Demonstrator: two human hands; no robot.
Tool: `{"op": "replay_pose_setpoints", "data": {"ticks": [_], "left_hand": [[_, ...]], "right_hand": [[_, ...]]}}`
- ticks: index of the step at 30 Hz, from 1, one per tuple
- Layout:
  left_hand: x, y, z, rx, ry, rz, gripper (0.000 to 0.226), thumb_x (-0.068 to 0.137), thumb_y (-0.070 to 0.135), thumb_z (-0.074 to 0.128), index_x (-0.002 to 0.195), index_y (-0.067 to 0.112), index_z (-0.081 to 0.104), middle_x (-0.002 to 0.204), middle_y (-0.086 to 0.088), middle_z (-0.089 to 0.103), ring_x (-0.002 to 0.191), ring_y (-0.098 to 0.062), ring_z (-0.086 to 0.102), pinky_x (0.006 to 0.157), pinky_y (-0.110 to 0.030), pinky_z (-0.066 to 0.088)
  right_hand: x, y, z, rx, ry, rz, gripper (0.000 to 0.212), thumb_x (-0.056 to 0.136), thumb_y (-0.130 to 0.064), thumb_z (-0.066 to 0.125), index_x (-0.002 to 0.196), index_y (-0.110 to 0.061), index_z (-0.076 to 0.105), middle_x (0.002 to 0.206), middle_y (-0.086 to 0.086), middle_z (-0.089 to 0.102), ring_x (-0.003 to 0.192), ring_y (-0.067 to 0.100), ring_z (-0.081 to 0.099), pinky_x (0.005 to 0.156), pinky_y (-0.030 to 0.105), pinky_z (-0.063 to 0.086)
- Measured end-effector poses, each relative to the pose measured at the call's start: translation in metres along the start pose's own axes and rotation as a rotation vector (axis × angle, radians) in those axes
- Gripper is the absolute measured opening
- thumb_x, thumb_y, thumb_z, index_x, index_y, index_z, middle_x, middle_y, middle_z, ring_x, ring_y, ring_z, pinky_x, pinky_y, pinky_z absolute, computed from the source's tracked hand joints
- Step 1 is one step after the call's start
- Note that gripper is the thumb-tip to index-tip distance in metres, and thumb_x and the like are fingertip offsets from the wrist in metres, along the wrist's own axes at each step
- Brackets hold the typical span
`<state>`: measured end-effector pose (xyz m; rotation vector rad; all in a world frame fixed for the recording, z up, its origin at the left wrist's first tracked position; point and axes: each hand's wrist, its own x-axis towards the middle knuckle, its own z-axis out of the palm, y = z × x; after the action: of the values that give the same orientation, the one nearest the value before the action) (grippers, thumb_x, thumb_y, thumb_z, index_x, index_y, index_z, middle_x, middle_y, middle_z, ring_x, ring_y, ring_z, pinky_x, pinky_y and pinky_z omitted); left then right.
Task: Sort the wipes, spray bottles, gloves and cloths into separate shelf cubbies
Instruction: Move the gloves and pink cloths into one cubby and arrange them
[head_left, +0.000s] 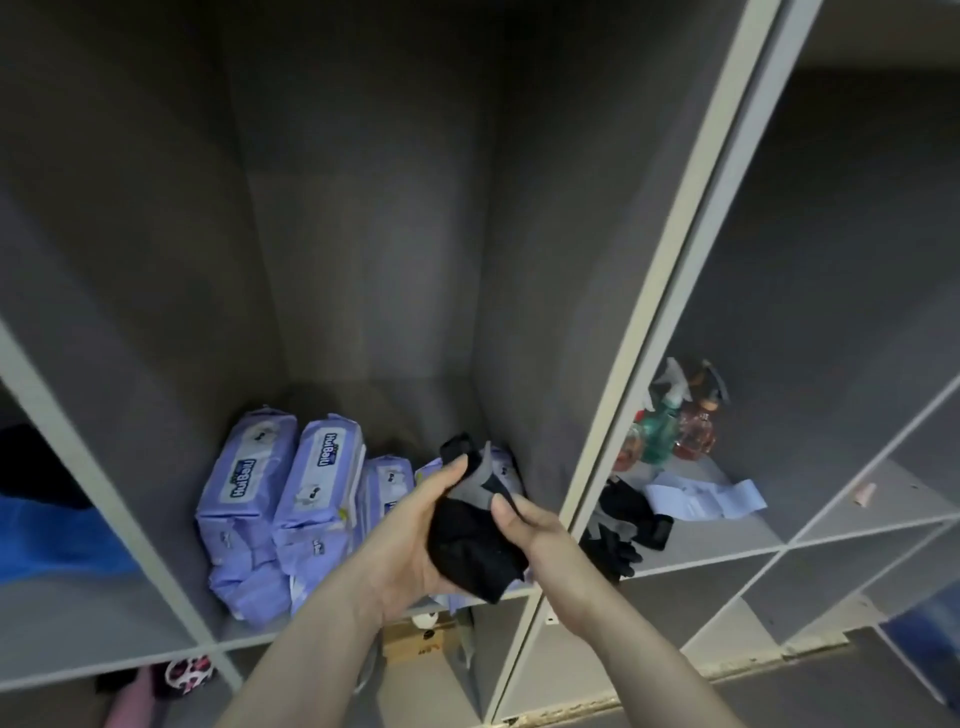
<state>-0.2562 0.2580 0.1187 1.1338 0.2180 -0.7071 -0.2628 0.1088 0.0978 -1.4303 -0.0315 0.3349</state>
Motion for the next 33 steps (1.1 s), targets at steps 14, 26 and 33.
{"op": "replay_pose_setpoints", "data": {"ticks": [14,26,33], "left_hand": [[0.046,-0.073,0.078,0.018,0.046,-0.213,0.029,0.096,0.021,0.046,0.108,0.007,0.067,0.099,-0.016,0.073,0.084,-0.028,0.070,0.068,-0.035,0.058],[0.173,-0.082,0.197,-0.474,0.262,-0.073,0.013,0.094,0.009,0.048,0.098,-0.002,0.054,0.095,-0.022,0.062,0.085,-0.036,0.059,0.061,-0.047,0.055],[0.250,-0.104,0.191,-0.444,0.486,-0.078,0.032,0.092,-0.004,0.046,0.124,-0.007,0.047,0.094,-0.023,0.059,0.091,-0.039,0.056,0.087,-0.051,0.045]], "right_hand": [[-0.062,0.012,-0.114,-0.273,0.218,0.066,0.034,0.065,-0.020,0.084,0.082,-0.004,0.059,0.071,-0.001,0.069,0.070,0.009,0.065,0.067,0.022,0.049],[-0.040,-0.033,-0.290,0.226,0.327,0.169,0.039,0.070,0.002,0.071,0.107,-0.004,0.060,0.089,0.013,0.073,0.087,0.033,0.067,0.079,0.040,0.052],[-0.017,-0.047,-0.334,0.427,0.156,0.246,0.042,0.073,0.009,0.061,0.115,0.011,0.057,0.091,0.021,0.072,0.071,0.026,0.072,0.057,0.033,0.060]]}}
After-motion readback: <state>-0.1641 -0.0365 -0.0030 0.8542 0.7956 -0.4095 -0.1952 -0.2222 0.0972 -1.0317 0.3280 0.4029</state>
